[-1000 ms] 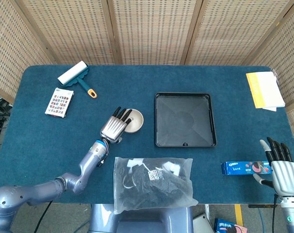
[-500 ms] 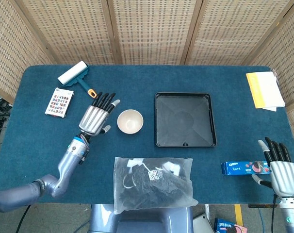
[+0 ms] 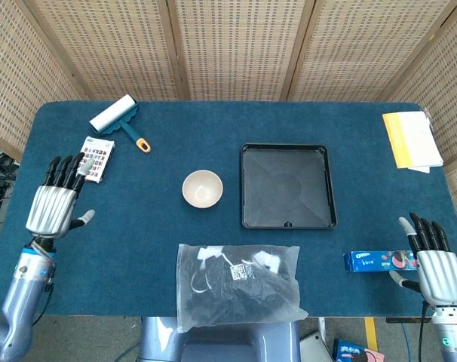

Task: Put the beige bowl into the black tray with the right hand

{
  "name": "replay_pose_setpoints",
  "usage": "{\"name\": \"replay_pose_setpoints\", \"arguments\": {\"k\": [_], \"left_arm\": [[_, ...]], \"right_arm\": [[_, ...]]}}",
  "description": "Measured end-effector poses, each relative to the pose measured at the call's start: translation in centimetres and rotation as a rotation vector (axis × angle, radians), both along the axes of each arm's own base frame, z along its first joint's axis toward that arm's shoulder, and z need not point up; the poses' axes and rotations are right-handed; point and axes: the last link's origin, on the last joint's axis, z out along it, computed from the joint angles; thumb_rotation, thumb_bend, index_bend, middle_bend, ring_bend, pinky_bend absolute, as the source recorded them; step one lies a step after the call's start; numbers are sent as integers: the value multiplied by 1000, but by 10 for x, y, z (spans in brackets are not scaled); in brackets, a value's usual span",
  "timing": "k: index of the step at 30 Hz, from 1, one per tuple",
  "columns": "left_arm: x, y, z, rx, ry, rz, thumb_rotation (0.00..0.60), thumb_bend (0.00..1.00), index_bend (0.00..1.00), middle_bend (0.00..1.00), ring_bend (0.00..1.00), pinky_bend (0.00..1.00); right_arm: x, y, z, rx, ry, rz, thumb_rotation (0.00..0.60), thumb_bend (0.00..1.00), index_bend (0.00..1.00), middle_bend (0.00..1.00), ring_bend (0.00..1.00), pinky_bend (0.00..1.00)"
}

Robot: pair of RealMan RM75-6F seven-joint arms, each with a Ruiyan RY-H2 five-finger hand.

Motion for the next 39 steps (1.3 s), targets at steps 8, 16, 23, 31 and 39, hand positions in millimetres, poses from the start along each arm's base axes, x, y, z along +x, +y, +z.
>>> {"name": "replay_pose_setpoints", "arguments": {"k": [8, 16, 23, 31, 39], "left_arm": [[-54, -81, 7, -18, -18, 61, 600, 181, 0, 0, 0, 0], [-74, -104, 0, -30, -9, 49, 600, 180, 0, 0, 0, 0], [-80, -102, 2, -14, -19, 45, 600, 180, 0, 0, 0, 0], [-87, -101, 2, -29, -47, 52, 600, 180, 0, 0, 0, 0], [-92, -94, 4, -43, -77, 71, 600, 181, 0, 0, 0, 0]], "right_arm": [[3, -8, 6, -35, -14, 8, 600, 155, 96, 0, 0, 0], [44, -45, -3, 2, 4, 138, 600, 155, 174, 0, 0, 0], [110, -88, -30, 89, 47, 283, 600, 155, 299, 5, 0, 24], [182, -130, -77, 195, 9, 383, 600, 159, 342, 34, 0, 41], [224, -161, -123, 280, -10, 407, 600, 174, 365, 61, 0, 53]]}}
